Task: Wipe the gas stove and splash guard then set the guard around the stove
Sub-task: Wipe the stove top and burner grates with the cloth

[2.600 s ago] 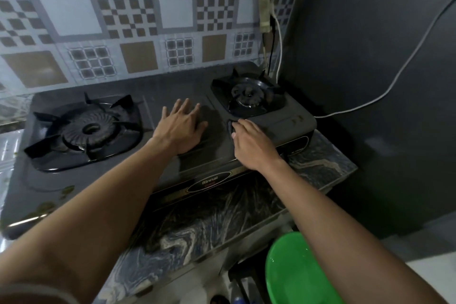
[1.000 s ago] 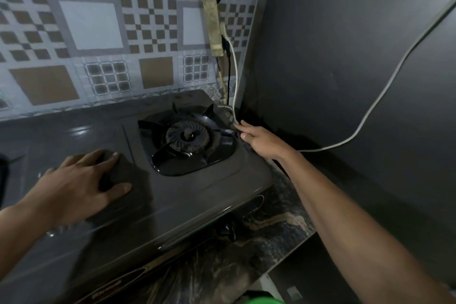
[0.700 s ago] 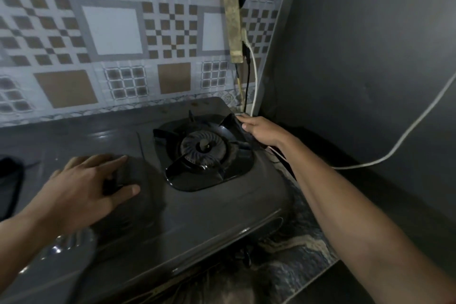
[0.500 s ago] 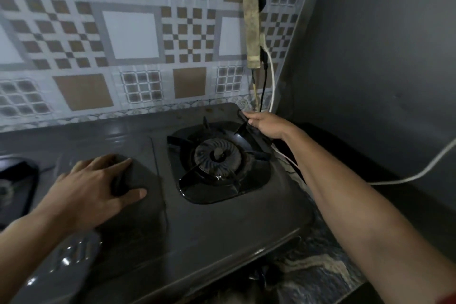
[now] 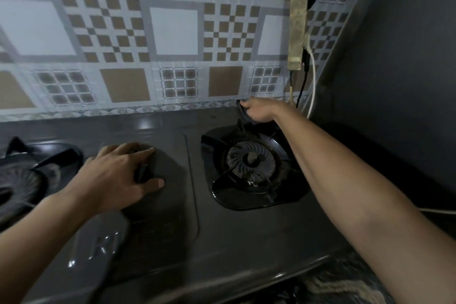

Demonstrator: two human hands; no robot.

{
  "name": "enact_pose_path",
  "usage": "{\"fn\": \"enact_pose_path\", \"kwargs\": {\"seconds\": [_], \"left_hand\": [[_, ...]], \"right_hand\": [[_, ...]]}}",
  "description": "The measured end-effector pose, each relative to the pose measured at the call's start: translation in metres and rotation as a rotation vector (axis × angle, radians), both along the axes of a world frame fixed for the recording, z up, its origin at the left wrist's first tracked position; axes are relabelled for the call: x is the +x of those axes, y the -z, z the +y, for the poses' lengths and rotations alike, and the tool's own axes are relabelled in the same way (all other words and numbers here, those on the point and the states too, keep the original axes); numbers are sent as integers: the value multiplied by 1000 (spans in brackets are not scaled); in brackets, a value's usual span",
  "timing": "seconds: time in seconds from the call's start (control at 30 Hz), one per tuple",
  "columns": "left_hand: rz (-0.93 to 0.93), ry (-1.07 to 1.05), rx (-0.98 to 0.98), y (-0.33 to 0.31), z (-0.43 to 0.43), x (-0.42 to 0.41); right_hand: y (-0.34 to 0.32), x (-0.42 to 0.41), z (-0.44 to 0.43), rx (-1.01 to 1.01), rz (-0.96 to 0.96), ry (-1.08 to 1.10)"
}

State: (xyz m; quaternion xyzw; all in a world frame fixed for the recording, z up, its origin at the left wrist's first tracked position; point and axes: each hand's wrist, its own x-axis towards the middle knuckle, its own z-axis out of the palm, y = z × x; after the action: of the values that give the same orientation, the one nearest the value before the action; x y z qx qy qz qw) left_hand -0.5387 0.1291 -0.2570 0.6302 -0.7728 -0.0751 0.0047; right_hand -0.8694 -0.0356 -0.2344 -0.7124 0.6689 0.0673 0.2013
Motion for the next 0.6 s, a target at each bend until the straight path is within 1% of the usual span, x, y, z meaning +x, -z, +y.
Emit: {"fn": "enact_pose_path", "kwargs": {"seconds": [0.2, 0.3, 0.43, 0.6], "left_hand": [[-4, -8, 58, 7, -4, 7], [-11, -1, 70, 7, -4, 9], [2, 4, 89, 4, -5, 9], [48, 1, 112, 1, -5, 12]], "right_hand": [[-13, 62, -3, 69, 153, -88], [-17, 76, -5, 106, 213, -117], [-18, 87, -9, 84, 279, -143], [-20, 123, 4, 59, 231, -190]]}}
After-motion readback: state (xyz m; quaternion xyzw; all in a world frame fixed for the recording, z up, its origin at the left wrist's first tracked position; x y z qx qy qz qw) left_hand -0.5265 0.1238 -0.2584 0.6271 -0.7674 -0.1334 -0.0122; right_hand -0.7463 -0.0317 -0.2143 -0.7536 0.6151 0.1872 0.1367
